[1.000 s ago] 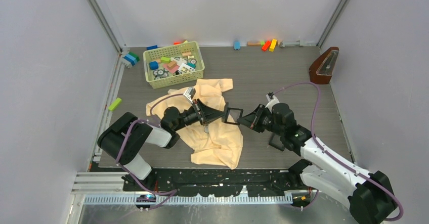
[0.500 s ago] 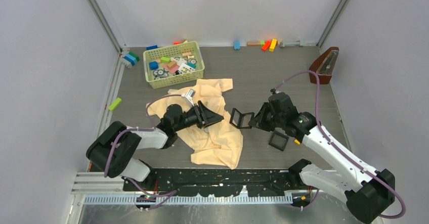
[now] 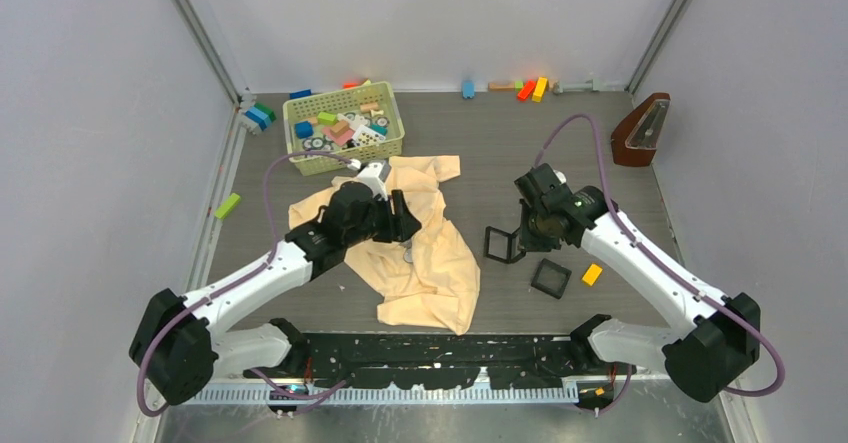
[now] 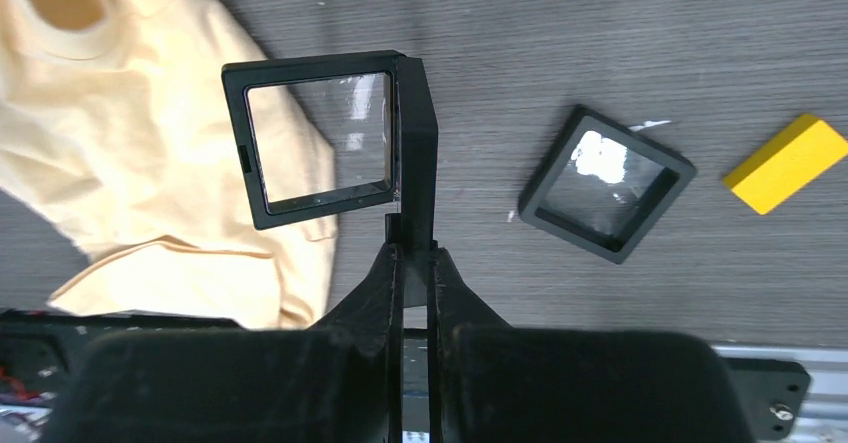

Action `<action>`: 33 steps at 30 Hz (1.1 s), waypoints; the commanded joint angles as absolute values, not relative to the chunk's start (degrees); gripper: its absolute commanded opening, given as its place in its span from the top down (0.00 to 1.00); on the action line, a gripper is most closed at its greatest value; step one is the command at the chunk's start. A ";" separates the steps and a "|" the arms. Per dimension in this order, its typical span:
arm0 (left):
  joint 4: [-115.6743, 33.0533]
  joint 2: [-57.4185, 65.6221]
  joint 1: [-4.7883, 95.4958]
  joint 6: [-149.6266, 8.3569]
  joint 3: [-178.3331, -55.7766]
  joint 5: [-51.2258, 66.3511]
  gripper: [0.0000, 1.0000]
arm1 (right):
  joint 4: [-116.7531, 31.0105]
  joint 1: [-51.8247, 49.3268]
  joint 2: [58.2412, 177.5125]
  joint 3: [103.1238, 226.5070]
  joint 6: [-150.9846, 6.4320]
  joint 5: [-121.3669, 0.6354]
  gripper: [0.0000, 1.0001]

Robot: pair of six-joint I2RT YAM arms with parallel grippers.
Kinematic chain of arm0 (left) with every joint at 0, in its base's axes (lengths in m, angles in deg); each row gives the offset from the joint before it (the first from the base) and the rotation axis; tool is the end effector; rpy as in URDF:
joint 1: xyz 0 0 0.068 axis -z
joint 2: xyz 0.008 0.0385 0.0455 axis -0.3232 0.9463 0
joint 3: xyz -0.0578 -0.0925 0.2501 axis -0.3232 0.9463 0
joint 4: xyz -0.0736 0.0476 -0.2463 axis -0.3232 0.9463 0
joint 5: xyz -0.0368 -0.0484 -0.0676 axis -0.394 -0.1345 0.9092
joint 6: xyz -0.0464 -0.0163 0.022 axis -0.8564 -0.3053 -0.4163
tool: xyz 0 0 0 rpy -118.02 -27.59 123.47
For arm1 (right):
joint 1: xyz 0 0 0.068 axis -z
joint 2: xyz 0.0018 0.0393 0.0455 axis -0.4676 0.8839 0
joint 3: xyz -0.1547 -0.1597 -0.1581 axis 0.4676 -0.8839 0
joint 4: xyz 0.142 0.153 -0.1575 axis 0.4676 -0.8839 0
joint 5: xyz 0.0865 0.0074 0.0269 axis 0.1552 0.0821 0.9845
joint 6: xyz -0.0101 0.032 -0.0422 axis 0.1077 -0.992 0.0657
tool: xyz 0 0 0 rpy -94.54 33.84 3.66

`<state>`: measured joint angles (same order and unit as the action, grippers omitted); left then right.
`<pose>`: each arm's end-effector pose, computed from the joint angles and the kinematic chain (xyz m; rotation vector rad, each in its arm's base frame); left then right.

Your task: Remove the brooch from the garment

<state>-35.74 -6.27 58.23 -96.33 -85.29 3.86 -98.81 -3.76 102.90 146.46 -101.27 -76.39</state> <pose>0.1936 -0.1626 0.2537 0.0921 2.1847 -0.8811 0.1815 0.1057 0.2773 0.1413 2.6963 0.1628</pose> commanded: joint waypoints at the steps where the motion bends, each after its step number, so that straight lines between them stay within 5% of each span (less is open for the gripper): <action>1: -23.88 -3.17 59.88 -86.32 -87.50 -7.22 0.55 | -100.80 -3.67 104.63 148.51 -97.82 -80.23 0.99; 7: -23.93 0.87 59.84 -84.85 -87.95 -8.50 0.65 | -98.78 -3.67 107.37 147.39 -97.35 -80.29 0.98; 25: -29.04 13.46 56.32 -84.53 -92.26 1.59 0.51 | -97.07 -3.67 112.76 147.20 -96.73 -82.39 0.71; 33: -30.29 18.56 56.37 -85.73 -95.01 4.04 0.53 | -97.38 -3.66 111.88 147.26 -96.67 -83.11 0.59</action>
